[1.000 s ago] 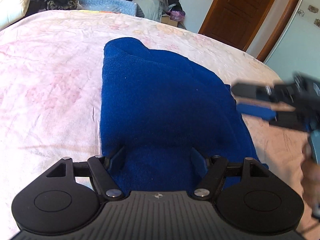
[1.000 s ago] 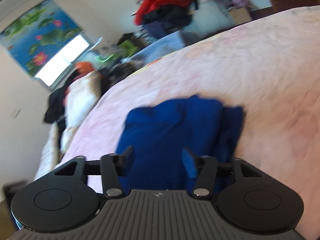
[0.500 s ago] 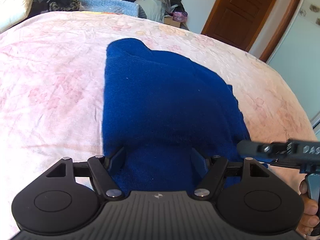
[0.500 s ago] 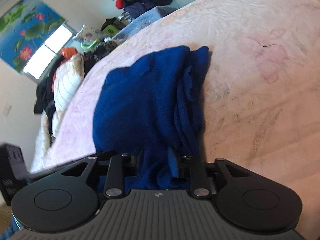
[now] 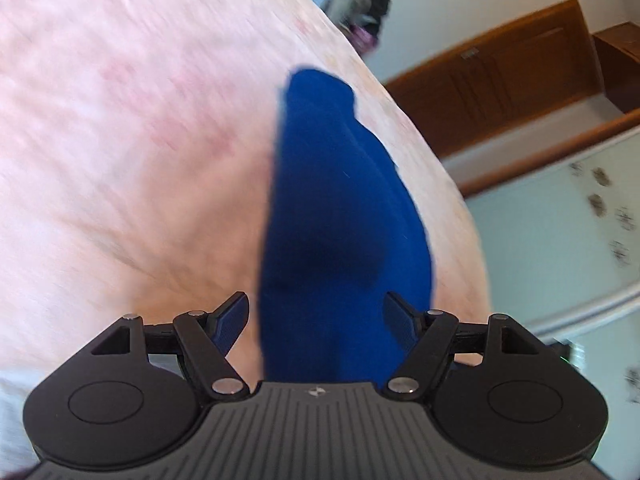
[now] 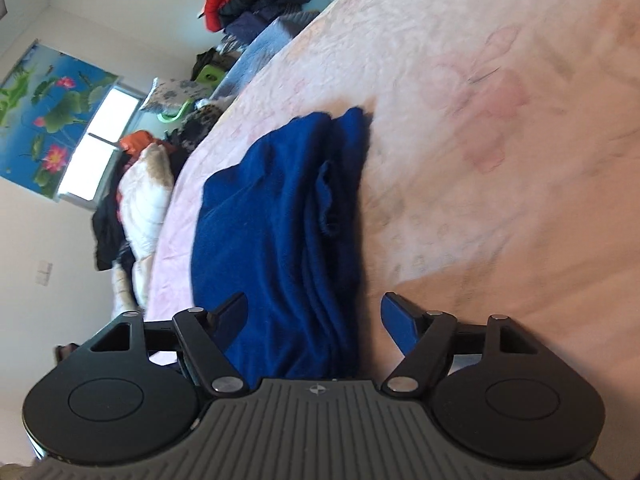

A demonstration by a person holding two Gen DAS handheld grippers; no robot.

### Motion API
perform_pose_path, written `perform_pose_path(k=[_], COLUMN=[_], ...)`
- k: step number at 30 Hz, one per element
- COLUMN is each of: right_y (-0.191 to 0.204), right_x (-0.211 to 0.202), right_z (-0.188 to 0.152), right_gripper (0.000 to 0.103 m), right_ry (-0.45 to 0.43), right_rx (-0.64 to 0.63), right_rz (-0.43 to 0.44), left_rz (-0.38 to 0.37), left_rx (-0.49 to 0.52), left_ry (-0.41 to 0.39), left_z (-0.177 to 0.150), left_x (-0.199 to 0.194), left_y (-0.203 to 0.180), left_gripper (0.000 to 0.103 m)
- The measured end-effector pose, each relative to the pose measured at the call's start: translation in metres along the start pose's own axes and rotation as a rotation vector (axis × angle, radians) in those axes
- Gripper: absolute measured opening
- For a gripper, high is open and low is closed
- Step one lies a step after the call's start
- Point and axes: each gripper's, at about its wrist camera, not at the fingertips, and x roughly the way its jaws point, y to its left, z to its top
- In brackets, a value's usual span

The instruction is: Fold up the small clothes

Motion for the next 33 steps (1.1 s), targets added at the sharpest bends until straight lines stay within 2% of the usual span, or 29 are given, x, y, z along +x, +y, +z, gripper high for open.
perform_pose_path(k=[5, 10, 12, 13, 14, 15, 16, 17, 21, 25, 33], right_y=[0.007, 0.017, 0.018, 0.018, 0.016, 0.014, 0.012, 0.009, 0.009, 0.022, 0.046], right_x=[0.02, 0.023, 0.021, 0.022, 0.025, 0.029, 0.033, 0.034, 0.031, 0.023, 0.011], right_z=[0.002, -0.008, -0.013, -0.014, -0.014, -0.015, -0.018, -0.019, -0.022, -0.026, -0.04], right_gripper=[0.091, 0.089, 0.077, 0.061, 0.036, 0.023, 0.019, 0.016, 0.017, 0.017, 0.017], right_ry=[0.073, 0.141, 0.152, 0.157, 0.172, 0.19, 0.198, 0.191, 0.174, 0.149, 0.18], right_rx=[-0.021, -0.064, -0.071, -0.067, -0.051, -0.041, -0.04, -0.023, 0.0, -0.029, -0.08], right_rz=[0.099, 0.133, 0.126, 0.115, 0.099, 0.076, 0.052, 0.072, 0.073, 0.057, 0.064], left_rz=[-0.074, -0.13, -0.117, -0.099, -0.074, -0.05, -0.034, -0.018, 0.011, 0.004, 0.013], left_rx=[0.011, -0.012, 0.003, 0.011, 0.018, 0.017, 0.011, 0.003, 0.035, 0.068, 0.095], left_ry=[0.062, 0.137, 0.137, 0.137, 0.146, 0.155, 0.158, 0.168, 0.172, 0.139, 0.126], left_z=[-0.004, -0.009, -0.011, -0.012, -0.013, -0.014, -0.014, -0.013, -0.01, -0.005, -0.011], left_x=[0.017, 0.021, 0.022, 0.024, 0.029, 0.033, 0.035, 0.037, 0.034, 0.02, -0.003], left_y=[-0.003, 0.0, -0.003, -0.005, -0.008, -0.008, -0.008, -0.007, -0.012, -0.022, -0.022], left_gripper=[0.076, 0.075, 0.072, 0.067, 0.05, 0.034, 0.022, 0.016, 0.012, 0.012, 0.012])
